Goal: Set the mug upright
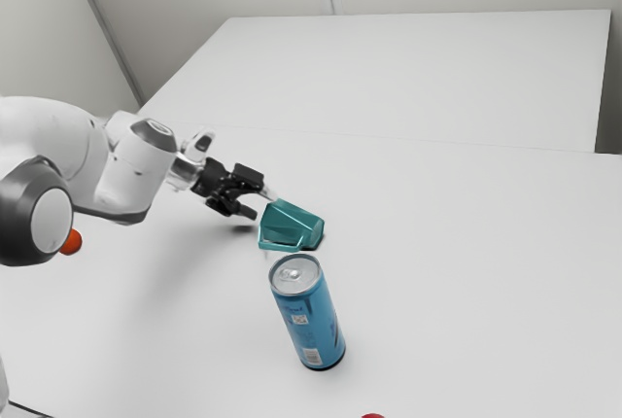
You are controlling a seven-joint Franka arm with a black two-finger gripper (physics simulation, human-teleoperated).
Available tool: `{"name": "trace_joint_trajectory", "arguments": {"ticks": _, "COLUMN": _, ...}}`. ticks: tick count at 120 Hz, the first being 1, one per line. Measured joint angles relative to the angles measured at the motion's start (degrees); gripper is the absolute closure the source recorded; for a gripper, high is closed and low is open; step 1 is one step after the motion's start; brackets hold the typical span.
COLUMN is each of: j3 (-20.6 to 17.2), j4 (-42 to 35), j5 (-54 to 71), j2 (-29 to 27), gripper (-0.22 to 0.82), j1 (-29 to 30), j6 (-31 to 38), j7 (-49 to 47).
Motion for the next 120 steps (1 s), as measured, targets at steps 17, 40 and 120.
{"name": "trace_joint_trajectory", "arguments": {"ticks": 17, "j3": -1.0, "j4": 0.5, "j5": -1.9, "j2": 0.9, "gripper": 0.0, "j1": -0.3, "j6": -1.0, "j7": 2.2}}
{"name": "trace_joint_trajectory", "arguments": {"ticks": 40, "j3": -2.0, "j4": 1.5, "j5": -3.7, "j2": 2.3, "gripper": 0.0, "j1": -0.5, "j6": -1.6, "j7": 4.5}}
{"name": "trace_joint_trajectory", "arguments": {"ticks": 120, "j3": -3.2, "j4": 1.4, "j5": -7.0, "j2": 2.4, "gripper": 0.43, "j1": -0.6, "j6": -2.7, "j7": 8.0}}
